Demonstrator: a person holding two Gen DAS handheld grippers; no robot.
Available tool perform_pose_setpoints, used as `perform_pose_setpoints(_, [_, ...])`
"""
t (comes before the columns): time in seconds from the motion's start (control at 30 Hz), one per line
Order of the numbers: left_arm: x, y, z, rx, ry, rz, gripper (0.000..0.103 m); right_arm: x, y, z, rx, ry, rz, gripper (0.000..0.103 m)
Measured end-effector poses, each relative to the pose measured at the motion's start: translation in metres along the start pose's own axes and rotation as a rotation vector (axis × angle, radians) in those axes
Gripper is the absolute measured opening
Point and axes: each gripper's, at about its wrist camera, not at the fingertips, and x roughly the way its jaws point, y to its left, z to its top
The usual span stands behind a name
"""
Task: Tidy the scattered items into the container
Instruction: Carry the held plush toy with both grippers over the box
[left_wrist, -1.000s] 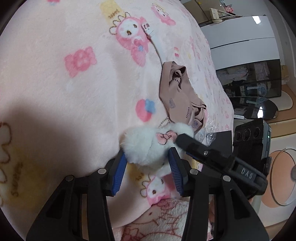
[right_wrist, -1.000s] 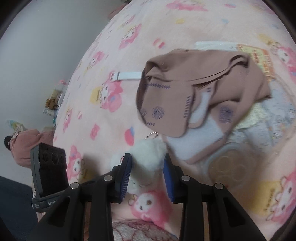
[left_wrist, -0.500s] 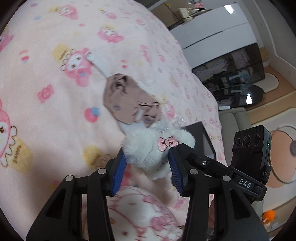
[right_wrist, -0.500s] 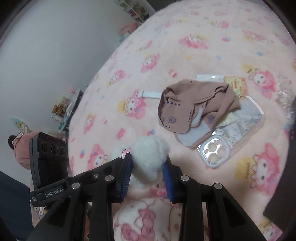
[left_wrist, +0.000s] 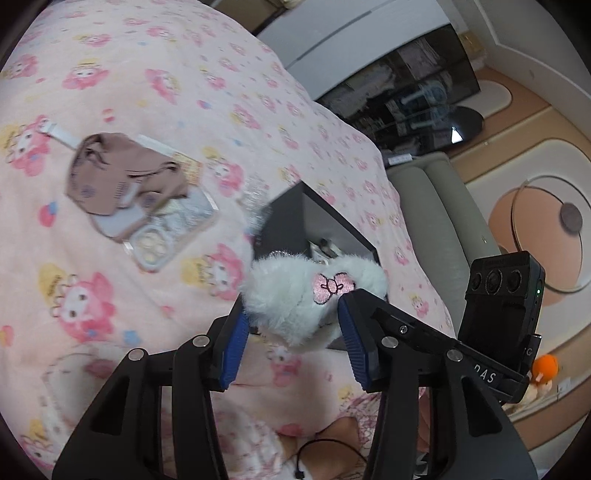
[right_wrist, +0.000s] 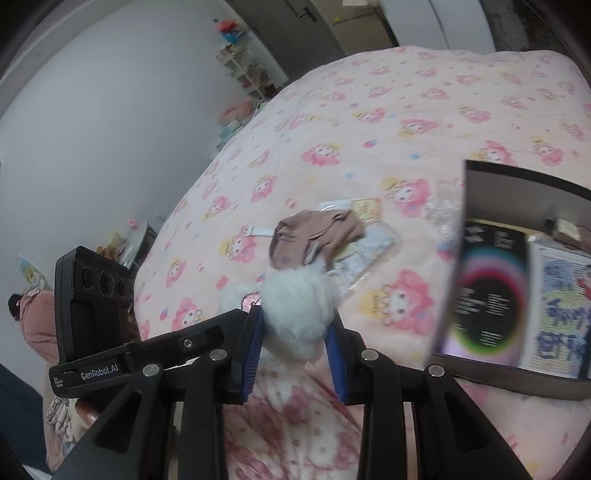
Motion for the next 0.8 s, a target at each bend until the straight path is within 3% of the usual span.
perform_pose_setpoints(0.27, [0.076, -0.072, -0.005, 0.112, 0.113, -0.018, 0.048, -0.056, -0.07, -0.013, 0.102, -0.071, -0.059, 0.029])
perform_pose_setpoints(0.43, [0.122, -0.105, 0.001, 0.148, 0.155, -0.018, 0.048, -0.075, -0.119, -0.003, 0.147, -0.071, -0.073, 0.03])
perform_pose_setpoints(0.6, [0.169, -0.108, 0.004, 0.132, 0.217, 0.025, 0.048, -0.07, -0.168, 0.009, 0.175, -0.04, -0.049, 0.03])
perform_pose_setpoints(0.8, [0.219, -0.101, -0.005, 0.132, 0.315, 0.087, 0.048, -0.046, -0.223, -0.002, 0.29, 0.032, -0.006, 0.03])
